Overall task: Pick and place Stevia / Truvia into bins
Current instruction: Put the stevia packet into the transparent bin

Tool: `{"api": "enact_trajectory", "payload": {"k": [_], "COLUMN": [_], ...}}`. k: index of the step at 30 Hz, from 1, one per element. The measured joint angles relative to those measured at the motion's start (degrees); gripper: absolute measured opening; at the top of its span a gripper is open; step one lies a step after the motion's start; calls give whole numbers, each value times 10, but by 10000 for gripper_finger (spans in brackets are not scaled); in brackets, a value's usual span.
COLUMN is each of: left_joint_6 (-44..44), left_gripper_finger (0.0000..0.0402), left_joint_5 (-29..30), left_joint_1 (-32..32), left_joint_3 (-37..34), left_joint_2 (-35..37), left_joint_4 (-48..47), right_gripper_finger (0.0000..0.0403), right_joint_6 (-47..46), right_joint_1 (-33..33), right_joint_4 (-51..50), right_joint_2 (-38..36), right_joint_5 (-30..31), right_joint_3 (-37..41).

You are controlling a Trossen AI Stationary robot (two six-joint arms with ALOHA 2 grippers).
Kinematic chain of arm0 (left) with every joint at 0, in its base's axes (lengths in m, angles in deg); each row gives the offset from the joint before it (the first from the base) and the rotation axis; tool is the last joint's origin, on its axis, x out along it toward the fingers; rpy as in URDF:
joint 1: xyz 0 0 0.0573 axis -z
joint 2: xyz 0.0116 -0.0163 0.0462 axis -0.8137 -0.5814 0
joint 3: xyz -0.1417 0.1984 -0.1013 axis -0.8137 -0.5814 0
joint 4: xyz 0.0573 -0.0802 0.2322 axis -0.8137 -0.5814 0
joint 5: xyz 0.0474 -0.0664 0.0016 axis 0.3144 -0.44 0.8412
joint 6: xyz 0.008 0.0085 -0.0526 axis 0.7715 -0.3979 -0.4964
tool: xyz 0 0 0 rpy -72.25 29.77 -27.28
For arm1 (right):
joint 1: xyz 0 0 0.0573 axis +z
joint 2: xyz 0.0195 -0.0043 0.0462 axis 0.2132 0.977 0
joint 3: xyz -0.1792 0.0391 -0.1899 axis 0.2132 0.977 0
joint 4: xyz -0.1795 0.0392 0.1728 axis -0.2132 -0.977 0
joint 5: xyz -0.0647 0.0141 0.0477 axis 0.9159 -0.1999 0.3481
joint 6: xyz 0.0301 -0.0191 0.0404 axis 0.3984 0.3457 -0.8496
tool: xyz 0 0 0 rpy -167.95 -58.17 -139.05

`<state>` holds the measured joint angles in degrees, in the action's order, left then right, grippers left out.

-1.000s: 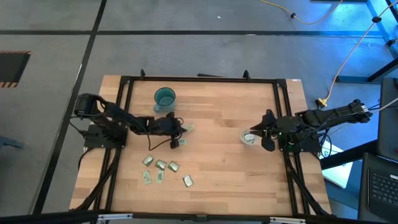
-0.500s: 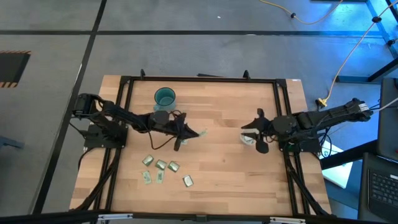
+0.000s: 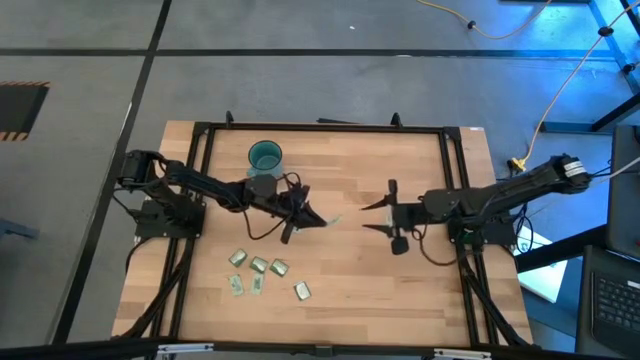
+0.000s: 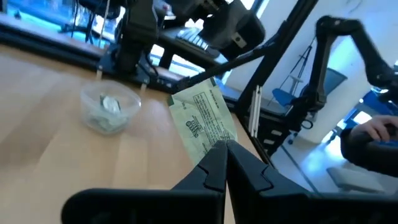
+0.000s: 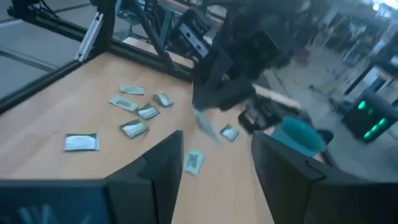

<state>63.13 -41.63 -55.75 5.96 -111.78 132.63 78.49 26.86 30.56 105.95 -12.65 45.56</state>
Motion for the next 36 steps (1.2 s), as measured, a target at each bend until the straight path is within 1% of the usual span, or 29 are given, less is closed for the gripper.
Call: {"api": "enact_trajectory", "payload": {"k": [5,7,12,16,20,25,27,36], "left_joint_6": [0,0,0,1,1,2,2,8], "left_gripper_finger": [3,3,2,3,2,3,2,3], "left_joint_5": [0,-1,-1,1,1,1,1,1], "left_joint_1": [10,13,16,16,16,16,16,16], "left_joint_3": [0,0,0,0,0,0,0,0], "left_joint_2": [0,0,0,0,0,0,0,0], "left_joint_4": [-6,-7,-6,-6,-6,-6,-6,-6], "right_gripper_finger": [179,173,164,163,163,163,163,163], "right_joint_6": [50,52,53,54,70,67,65,50], "right_joint_1": [0,-1,-1,-1,-1,-1,-1,-1], "right_joint_4": [66,81,99,102,86,27,13,6], "right_joint_2": [57,78,116,148,182,208,212,208], "right_joint_5": [0,0,0,0,-5,-5,-5,-5], "right_joint_3": [0,0,-3,-35,-68,-103,-110,-114]}}
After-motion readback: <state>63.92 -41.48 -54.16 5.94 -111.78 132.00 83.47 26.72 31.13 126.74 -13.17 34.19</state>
